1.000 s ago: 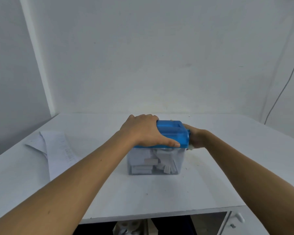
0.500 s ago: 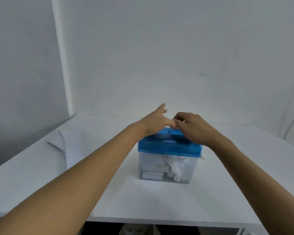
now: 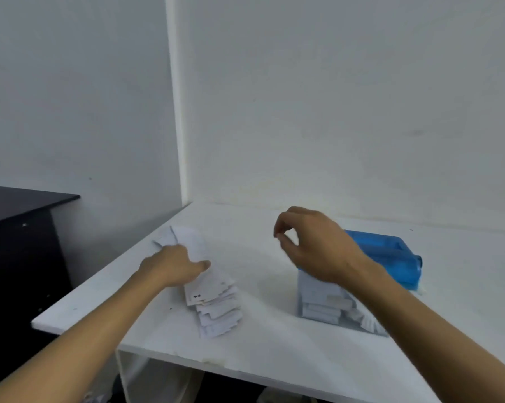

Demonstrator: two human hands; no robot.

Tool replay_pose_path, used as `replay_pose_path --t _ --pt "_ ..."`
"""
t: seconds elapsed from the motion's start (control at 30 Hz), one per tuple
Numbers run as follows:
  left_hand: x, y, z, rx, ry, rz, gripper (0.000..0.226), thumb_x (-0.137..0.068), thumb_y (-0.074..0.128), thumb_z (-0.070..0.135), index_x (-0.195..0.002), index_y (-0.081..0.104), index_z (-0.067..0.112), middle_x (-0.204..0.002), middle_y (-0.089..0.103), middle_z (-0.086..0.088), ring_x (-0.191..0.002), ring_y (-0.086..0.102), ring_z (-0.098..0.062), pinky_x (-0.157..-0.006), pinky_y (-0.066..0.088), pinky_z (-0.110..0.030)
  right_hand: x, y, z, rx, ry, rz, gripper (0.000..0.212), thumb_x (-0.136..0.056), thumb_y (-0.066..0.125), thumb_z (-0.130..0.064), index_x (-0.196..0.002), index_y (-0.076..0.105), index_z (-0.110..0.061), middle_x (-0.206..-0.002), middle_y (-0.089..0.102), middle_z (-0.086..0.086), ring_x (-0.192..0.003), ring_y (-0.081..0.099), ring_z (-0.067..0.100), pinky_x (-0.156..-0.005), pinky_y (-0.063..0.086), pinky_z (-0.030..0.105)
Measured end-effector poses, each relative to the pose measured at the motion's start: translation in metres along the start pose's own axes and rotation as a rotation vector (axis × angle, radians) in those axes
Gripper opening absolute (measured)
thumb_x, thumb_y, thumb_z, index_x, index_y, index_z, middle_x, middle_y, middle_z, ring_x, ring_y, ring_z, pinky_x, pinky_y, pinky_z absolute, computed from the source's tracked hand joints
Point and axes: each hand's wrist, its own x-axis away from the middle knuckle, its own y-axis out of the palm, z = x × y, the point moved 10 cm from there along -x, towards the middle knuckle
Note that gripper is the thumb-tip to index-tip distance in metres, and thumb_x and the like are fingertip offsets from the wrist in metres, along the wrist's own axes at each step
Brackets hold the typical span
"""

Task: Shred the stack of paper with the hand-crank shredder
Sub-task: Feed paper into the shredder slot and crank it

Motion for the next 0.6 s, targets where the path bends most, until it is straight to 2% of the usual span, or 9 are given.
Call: replay_pose_path --t 0.03,0.07,0.17,0.27,0.4,0.5,0.6 --pt "0.0 0.008 -0.014 -0.014 -0.041 -0.039 0.077 -0.086 0.05 0.08 -0.128 0.061 0.017 -0.129 0.066 -0.006 -0.112 0.064 -0.026 -0.096 0.053 -0.039 -0.001 0.007 -0.016 -0.019 -0.04 -0.007 0.014 -0.095 0.053 -0.026 -0.1 0.066 -0.025 -0.102 0.063 -0.01 -0.094 0.06 0.015 -0.081 0.05 0.034" --pt "0.002 0.015 -0.023 -0.007 -0.068 -0.074 0.077 -0.084 0.049 0.083 -0.121 0.061 0.017 -0.12 0.068 -0.003 -0.105 0.066 -0.024 -0.093 0.055 -0.038 -0.001 0.017 -0.029 -0.039 -0.068 -0.025 0.015 -0.096 0.052 -0.026 -0.101 0.065 -0.025 -0.103 0.062 -0.01 -0.094 0.059 0.015 -0.081 0.05 0.034" --pt "0.0 0.025 -0.034 0.055 -0.071 -0.089 0.068 -0.078 0.051 0.088 -0.092 0.057 0.021 -0.086 0.062 0.003 -0.083 0.065 -0.018 -0.084 0.056 -0.033 -0.003 0.055 -0.061 -0.105 -0.081 -0.134 0.018 -0.096 0.049 -0.025 -0.107 0.064 -0.025 -0.108 0.06 -0.008 -0.097 0.059 0.013 -0.083 0.051 0.033" --pt "-0.002 0.028 -0.034 0.211 -0.068 -0.109 0.056 -0.085 0.063 0.071 -0.073 0.055 0.017 -0.069 0.058 0.0 -0.065 0.057 -0.016 -0.063 0.048 -0.027 -0.009 0.106 -0.065 -0.2 0.04 -0.266 0.023 -0.093 0.05 -0.023 -0.111 0.065 -0.023 -0.112 0.06 -0.003 -0.099 0.06 0.017 -0.086 0.052 0.036" --pt "0.001 0.028 -0.035 0.368 -0.06 -0.121 0.045 -0.091 0.068 0.053 -0.072 0.06 0.014 -0.065 0.056 0.0 -0.054 0.047 -0.015 -0.049 0.034 -0.023 -0.013 0.164 -0.04 -0.319 0.309 -0.365 0.034 -0.092 0.059 -0.04 -0.12 0.063 -0.02 -0.121 0.063 0.0 -0.104 0.062 0.018 -0.088 0.053 0.034" --pt "0.004 0.026 -0.038 0.502 -0.05 -0.127 0.036 -0.092 0.072 0.044 -0.077 0.067 0.012 -0.062 0.06 0.003 -0.052 0.046 -0.012 -0.046 0.033 -0.02 -0.013 0.184 -0.03 -0.396 0.437 -0.371 0.046 -0.088 0.068 -0.048 -0.123 0.061 -0.019 -0.121 0.062 0.0 -0.097 0.06 0.015 -0.077 0.047 0.026" --pt "0.01 0.025 -0.036 0.582 -0.015 -0.158 0.028 -0.093 0.072 0.04 -0.092 0.078 0.012 -0.079 0.073 0.006 -0.063 0.055 -0.007 -0.049 0.036 -0.017 -0.011 0.191 -0.022 -0.48 0.51 -0.34 0.056 -0.086 0.073 -0.045 -0.132 0.058 -0.016 -0.128 0.061 0.002 -0.104 0.06 0.016 -0.082 0.047 0.025"
